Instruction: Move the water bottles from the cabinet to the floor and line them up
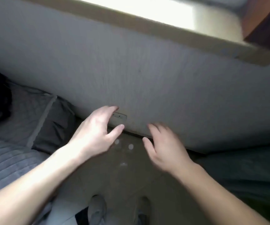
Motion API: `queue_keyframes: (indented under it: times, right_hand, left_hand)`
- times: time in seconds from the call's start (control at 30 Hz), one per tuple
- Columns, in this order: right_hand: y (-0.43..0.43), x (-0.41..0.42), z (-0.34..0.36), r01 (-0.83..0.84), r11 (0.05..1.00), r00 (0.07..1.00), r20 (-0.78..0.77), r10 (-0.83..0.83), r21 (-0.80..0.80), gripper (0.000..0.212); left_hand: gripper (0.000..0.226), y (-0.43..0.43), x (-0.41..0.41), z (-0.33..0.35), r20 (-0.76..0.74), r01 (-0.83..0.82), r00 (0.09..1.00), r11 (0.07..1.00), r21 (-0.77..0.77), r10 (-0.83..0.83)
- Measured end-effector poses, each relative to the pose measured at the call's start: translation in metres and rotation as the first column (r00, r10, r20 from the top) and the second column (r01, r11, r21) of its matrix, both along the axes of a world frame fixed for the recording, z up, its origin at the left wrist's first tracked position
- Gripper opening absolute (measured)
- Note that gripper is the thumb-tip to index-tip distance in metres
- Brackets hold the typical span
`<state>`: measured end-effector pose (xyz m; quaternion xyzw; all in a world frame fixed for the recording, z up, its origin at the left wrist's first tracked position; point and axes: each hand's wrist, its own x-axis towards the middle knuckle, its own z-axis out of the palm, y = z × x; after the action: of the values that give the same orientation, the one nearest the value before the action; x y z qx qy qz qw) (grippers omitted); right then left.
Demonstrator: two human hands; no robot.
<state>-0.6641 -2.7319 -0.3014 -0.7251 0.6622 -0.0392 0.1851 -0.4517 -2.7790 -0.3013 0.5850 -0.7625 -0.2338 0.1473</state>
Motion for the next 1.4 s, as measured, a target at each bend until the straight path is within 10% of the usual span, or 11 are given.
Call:
queue_keyframes:
  times: [0.57,1.4]
  right_hand:
    - [0.024,-0.007,0.267,0.047,0.975,0.999,0.037,-0.040,-0.218,0.045]
    - [0.074,-0.058,0.353,0.096,0.979,0.993,0.085,-0.081,-0.182,0.045]
  left_hand:
    - [0.060,0.032,-0.017,0.250,0.050,0.047,0.998,0.999,-0.019,-0.046]
    - [0.051,0.099,-0.071,0.348,0.076,-0.123,0.989,0.991,-0.051,0.127]
